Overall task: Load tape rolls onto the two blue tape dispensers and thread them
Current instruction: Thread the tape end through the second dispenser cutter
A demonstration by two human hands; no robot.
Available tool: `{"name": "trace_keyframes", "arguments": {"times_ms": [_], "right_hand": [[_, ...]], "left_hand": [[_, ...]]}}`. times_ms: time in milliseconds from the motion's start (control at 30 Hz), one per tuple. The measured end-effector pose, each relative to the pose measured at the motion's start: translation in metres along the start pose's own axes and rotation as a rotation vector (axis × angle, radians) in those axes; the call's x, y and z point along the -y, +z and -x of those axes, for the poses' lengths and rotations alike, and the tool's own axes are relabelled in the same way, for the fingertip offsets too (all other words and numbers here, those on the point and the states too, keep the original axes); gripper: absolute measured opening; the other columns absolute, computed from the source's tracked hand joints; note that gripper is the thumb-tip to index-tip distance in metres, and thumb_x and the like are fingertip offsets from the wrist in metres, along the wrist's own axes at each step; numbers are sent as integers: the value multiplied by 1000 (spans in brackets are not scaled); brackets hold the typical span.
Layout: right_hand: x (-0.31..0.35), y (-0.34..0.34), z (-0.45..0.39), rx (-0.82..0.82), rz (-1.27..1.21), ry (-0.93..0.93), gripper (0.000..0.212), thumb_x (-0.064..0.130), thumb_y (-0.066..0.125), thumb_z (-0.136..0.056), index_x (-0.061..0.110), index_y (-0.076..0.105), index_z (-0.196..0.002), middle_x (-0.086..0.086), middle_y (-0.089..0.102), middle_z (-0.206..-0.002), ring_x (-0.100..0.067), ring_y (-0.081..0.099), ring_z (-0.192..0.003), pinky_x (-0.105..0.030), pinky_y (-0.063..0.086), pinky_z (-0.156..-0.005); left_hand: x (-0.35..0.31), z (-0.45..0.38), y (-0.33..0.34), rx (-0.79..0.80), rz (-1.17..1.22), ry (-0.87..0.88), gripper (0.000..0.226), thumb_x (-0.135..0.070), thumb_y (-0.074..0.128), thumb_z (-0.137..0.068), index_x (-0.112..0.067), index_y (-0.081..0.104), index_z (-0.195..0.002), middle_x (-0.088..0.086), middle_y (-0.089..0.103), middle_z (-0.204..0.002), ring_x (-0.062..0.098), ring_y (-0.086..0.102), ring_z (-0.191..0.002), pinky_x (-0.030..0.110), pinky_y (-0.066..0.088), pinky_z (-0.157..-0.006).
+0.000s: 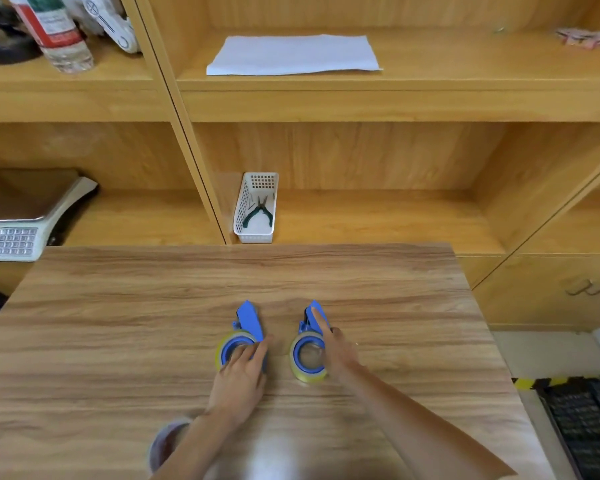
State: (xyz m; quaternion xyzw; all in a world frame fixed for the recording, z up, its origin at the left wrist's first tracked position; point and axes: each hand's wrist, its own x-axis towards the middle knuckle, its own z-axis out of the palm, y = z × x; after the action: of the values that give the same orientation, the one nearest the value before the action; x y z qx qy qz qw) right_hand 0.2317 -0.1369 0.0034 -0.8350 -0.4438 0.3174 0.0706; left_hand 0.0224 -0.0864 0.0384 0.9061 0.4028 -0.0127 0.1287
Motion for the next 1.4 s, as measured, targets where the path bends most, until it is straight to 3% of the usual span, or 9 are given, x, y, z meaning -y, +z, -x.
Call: {"name": "trace_keyframes", "arguments": {"times_ms": [167, 367, 467, 567, 700, 833, 967, 1200, 1400], "right_hand": [[1, -10, 6, -12, 8, -32, 104, -11, 43, -90, 56, -13, -146, -9, 53, -117, -23, 47, -78, -39, 45, -73], [-2, -27, 7, -54, -374, -78, 102, -3, 50, -84, 44, -11, -152, -9, 53, -137, -33, 65, -100, -44, 54, -81], [4, -41, 6, -30, -499, -95, 100, -4, 54, -83, 33, -3, -156, -4, 45, -147, -35, 59, -117, -45, 51, -94], [8, -48, 4, -8, -551, -74, 87, 3, 60, -79, 27, 21, -153, -1, 55, -136, -26, 60, -114, -44, 54, -94], [8, -58, 5, 26, -633, -63, 64, 1, 68, -79, 19, 38, -133, -4, 59, -124, -23, 59, -111, -40, 52, -94], [6, -71, 7, 80, -806, -86, 32, 6, 61, -87, 16, 46, -114, 0, 60, -103, -12, 59, -87, -22, 49, -72], [15, -82, 8, 97, -898, -80, 5, 18, 46, -91, 20, 49, -94, 0, 54, -89, -16, 52, -80, -33, 43, -75], [25, -83, 17, 119, -813, -159, 16, 28, 43, -96, 16, 53, -97, 0, 55, -91, -14, 51, -81, -32, 38, -73], [24, -77, 21, 244, -849, -190, 43, 55, 45, -90, 24, 54, -117, -3, 65, -120, -20, 64, -110, -46, 49, -101]], "left_hand": [[-13, 5, 0, 40, 272, -95, 54, -19, 48, -97, -23, 34, -150, 4, 51, -134, 23, 55, -120, 30, 45, -94], [-32, -13, -6, 154, 910, -304, 43, -20, 59, -97, -19, 50, -139, -1, 65, -119, 1, 61, -101, 17, 41, -96], [-42, -24, -13, 231, 1321, -470, 22, -20, 58, -97, -23, 62, -118, 3, 68, -121, 14, 62, -113, 35, 42, -109], [-42, -34, -18, 262, 1556, -612, 29, -22, 58, -97, -14, 62, -124, 9, 68, -123, 24, 62, -116, 41, 45, -104], [-47, -42, -27, 271, 1686, -711, 40, -20, 57, -97, -4, 53, -133, 18, 63, -130, 34, 58, -122, 55, 42, -107], [-55, -40, -30, 258, 1670, -701, 40, -22, 57, -97, -4, 53, -133, 19, 61, -133, 33, 60, -117, 53, 43, -107], [-62, -34, -29, 224, 1632, -692, 28, -28, 61, -94, -9, 64, -115, 13, 68, -120, 21, 65, -98, 49, 46, -103], [-64, -24, -42, 202, 1600, -640, 38, -41, 66, -87, -11, 68, -111, 10, 72, -111, 23, 67, -99, 46, 53, -89], [-53, -17, -49, 215, 1802, -559, 42, -37, 69, -87, -12, 69, -121, 17, 71, -120, 37, 63, -116, 59, 48, -97]]}}
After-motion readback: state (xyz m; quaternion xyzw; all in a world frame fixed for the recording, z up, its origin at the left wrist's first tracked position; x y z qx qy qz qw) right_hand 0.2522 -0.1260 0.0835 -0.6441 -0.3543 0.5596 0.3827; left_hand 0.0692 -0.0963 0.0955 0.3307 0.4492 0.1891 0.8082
